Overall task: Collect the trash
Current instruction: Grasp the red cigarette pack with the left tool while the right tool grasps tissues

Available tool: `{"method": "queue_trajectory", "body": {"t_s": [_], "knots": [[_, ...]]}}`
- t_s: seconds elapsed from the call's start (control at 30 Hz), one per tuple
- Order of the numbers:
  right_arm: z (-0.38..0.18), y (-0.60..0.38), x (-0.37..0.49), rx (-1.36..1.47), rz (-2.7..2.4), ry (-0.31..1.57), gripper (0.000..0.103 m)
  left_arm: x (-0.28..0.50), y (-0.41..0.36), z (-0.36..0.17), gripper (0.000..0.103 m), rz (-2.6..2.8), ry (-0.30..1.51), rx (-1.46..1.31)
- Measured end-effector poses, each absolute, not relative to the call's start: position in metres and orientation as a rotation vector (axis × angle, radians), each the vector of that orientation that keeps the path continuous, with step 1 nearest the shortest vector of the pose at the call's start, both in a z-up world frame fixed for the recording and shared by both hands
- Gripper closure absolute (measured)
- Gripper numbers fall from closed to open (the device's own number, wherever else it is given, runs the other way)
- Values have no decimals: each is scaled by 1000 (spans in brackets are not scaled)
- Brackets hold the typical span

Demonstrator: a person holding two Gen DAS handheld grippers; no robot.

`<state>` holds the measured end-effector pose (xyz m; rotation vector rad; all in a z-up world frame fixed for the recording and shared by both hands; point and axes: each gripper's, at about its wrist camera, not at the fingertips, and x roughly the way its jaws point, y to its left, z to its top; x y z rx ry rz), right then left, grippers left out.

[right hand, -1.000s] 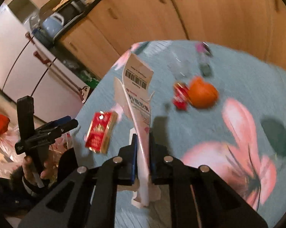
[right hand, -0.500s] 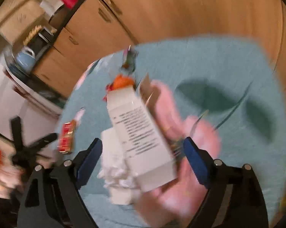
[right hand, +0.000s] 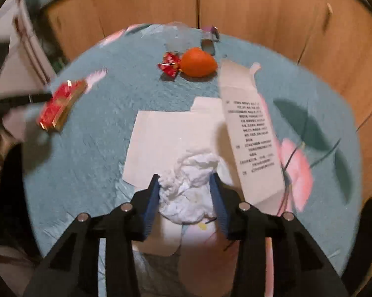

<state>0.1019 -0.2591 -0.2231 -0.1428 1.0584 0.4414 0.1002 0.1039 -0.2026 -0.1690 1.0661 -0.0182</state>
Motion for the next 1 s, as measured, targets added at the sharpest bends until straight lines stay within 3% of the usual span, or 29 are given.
{"method": "queue_trajectory", "body": {"t_s": [0.5,0.6,0.63,0.8,1.0], "knots": [[-147,-304,47,108,496,846,95,122,50,-229,8,119,1153,-78],[-133,-309,38,157,533,772,95,117,50,-225,23,168,1126,-109],[-126,-309,33,166,544,738,95,114,50,-221,43,182,1100,-120],[-101,-317,18,216,567,614,94,105,55,-212,43,135,1082,-210],[-88,-339,8,207,493,577,94,96,18,-179,43,56,979,-116]]}}
